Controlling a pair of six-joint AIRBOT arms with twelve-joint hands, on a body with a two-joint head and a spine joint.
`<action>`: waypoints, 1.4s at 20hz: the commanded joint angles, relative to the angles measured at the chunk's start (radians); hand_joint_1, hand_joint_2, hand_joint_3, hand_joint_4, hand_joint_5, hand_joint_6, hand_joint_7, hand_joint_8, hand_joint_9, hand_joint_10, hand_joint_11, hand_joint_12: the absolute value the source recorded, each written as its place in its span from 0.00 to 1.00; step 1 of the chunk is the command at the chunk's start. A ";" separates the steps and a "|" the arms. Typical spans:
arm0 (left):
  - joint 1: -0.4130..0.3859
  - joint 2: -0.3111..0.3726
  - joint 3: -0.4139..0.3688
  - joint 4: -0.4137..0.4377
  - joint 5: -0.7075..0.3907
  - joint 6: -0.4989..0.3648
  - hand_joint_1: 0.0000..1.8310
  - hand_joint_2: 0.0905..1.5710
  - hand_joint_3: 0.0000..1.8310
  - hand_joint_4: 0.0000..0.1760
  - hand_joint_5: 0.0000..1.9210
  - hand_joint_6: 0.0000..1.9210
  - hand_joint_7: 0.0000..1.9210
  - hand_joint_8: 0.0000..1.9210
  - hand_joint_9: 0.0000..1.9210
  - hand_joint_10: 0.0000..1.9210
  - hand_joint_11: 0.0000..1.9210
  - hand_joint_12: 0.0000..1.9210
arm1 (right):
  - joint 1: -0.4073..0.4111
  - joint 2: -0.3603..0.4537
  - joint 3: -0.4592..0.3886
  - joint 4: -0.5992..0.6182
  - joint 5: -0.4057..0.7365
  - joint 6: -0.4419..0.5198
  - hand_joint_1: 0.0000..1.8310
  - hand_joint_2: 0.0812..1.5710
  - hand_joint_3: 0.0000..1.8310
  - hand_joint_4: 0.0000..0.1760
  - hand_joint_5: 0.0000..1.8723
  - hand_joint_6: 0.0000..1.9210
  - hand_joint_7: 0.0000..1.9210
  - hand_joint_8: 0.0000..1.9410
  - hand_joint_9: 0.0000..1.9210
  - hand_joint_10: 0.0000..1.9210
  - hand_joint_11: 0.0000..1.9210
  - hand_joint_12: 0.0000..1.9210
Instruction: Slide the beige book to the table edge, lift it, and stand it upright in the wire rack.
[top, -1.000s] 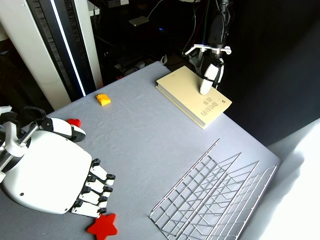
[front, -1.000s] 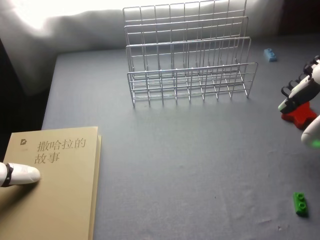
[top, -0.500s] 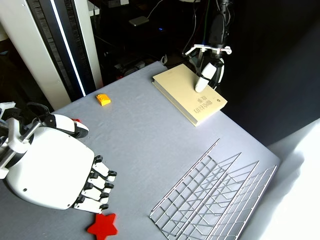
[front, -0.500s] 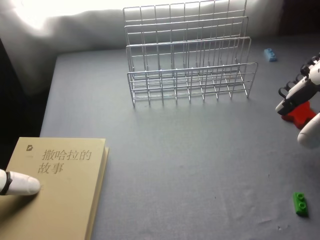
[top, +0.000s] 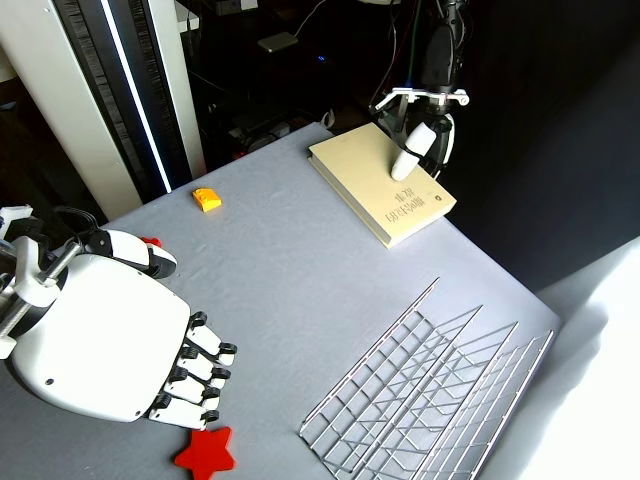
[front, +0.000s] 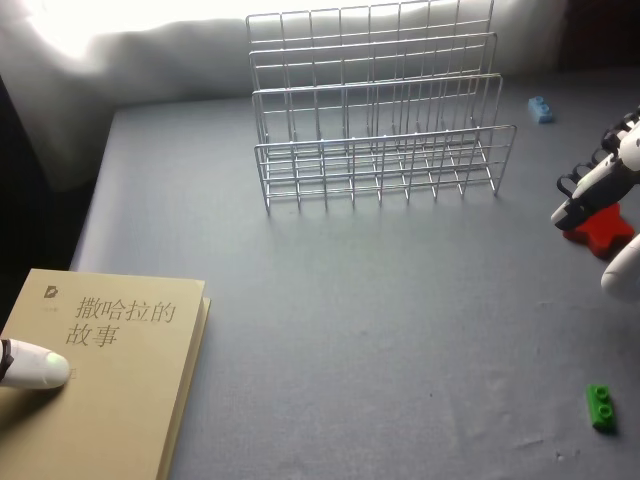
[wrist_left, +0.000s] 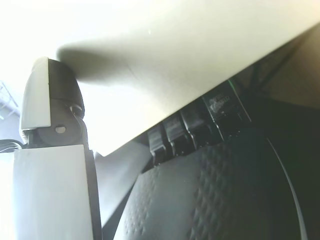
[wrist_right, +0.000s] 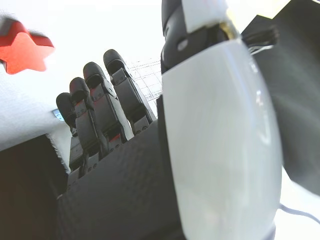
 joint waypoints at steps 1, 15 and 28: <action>-0.005 0.020 0.001 0.013 -0.081 0.004 0.80 0.77 0.00 0.00 0.37 0.70 0.29 0.71 0.31 0.77 0.37 0.86 | 0.007 0.007 -0.002 -0.008 -0.061 0.002 0.11 0.65 0.00 0.00 0.14 0.00 0.15 0.00 0.15 0.00 0.00 0.40; -0.012 0.130 -0.116 0.188 -0.662 0.004 0.80 0.77 0.00 0.00 0.38 0.69 0.29 0.70 0.33 0.75 0.37 0.86 | 0.008 0.007 -0.002 0.000 -0.065 -0.028 0.11 0.65 0.00 0.00 0.15 0.00 0.16 0.00 0.16 0.00 0.00 0.41; -0.045 0.151 -0.108 0.188 -0.810 -0.029 0.80 0.77 0.00 0.00 0.37 0.69 0.28 0.70 0.32 0.76 0.37 0.87 | 0.014 0.007 -0.006 0.000 -0.148 -0.150 0.14 0.64 0.00 0.00 0.16 0.00 0.16 0.00 0.16 0.00 0.00 0.40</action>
